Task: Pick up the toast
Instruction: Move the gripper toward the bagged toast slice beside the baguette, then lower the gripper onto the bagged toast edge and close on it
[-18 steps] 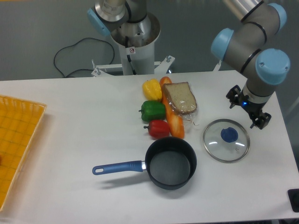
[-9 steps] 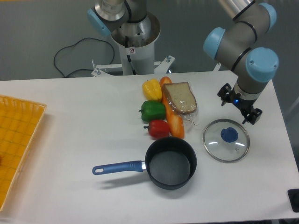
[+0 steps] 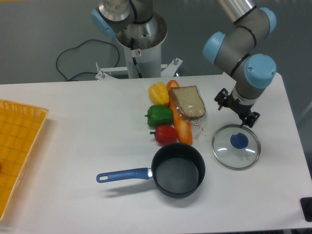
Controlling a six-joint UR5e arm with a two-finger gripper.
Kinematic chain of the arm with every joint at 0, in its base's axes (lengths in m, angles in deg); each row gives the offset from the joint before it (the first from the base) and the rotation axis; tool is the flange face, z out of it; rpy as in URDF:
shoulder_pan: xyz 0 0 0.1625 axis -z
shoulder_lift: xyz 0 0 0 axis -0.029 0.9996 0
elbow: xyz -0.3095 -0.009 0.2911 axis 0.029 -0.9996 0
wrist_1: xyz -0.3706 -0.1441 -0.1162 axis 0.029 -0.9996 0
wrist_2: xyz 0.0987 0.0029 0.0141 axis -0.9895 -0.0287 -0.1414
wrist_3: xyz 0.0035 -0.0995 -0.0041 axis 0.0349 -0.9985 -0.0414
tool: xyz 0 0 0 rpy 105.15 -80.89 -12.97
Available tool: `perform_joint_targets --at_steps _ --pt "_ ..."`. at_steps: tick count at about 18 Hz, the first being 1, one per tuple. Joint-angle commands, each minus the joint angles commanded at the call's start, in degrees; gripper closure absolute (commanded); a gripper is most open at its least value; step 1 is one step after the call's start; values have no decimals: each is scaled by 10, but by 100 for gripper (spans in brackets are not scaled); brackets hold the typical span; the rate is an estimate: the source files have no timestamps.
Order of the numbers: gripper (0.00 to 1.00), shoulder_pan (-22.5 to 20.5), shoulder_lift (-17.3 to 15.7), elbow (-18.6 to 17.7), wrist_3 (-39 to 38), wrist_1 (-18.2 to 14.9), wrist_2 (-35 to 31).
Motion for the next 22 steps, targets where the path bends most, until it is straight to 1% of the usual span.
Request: perform_joint_targets --at_steps 7,11,13,16,20,22 --pt "0 11 0 -5 -56 0 8" --pt "0 14 3 -4 -81 -1 47" --pt "0 17 3 -6 -97 0 55" --pt "0 25 4 -15 -106 0 56" --pt "4 26 6 -16 -116 0 68" --pt "5 26 6 -23 -117 0 70"
